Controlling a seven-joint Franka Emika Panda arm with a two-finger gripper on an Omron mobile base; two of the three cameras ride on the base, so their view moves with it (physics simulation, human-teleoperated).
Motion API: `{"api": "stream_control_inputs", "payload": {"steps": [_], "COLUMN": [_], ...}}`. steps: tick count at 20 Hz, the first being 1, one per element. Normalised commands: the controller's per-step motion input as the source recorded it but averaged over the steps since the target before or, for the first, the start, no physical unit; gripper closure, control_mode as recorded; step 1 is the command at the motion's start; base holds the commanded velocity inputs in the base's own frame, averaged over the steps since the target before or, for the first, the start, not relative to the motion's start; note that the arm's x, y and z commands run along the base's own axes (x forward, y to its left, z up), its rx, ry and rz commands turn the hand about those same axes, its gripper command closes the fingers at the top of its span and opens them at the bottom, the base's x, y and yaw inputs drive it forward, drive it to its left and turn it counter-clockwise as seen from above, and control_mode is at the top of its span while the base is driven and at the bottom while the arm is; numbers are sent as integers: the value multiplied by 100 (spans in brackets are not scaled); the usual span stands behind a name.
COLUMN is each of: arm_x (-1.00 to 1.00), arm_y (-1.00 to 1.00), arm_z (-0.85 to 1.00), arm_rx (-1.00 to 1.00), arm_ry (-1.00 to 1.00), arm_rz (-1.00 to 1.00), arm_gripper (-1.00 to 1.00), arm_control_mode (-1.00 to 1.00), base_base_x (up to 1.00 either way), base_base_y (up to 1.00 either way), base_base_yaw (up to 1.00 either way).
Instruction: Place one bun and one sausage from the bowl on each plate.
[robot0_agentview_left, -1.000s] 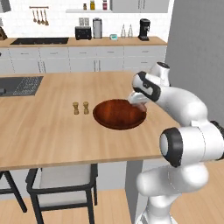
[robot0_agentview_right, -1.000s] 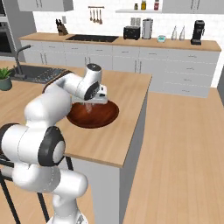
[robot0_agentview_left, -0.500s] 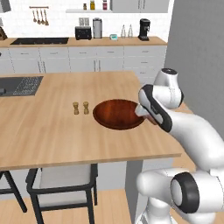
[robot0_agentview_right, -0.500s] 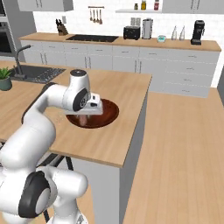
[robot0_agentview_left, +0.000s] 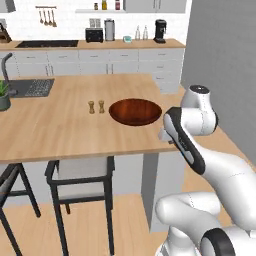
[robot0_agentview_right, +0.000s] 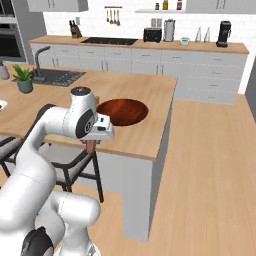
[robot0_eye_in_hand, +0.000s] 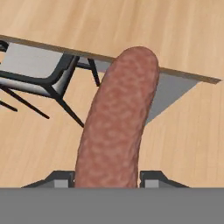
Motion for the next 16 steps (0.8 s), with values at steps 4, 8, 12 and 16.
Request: {"api": "stream_control_inputs", "payload": {"steps": [4,8,12,16], "arm_x": [0,0,0,0], "arm_y": [0,0,0,0], "arm_z": [0,0,0,0], "arm_rx": [0,0,0,0], "arm_ry": [0,0,0,0], "arm_rz": [0,0,0,0], "arm_gripper": [100,100,100,100], "arm_control_mode": [100,100,100,100], "base_base_x": [-76,-38,-6,-4], "base_base_y": [100,100,100,100], "base_base_yaw": [-10,-16,-18,-16]}}
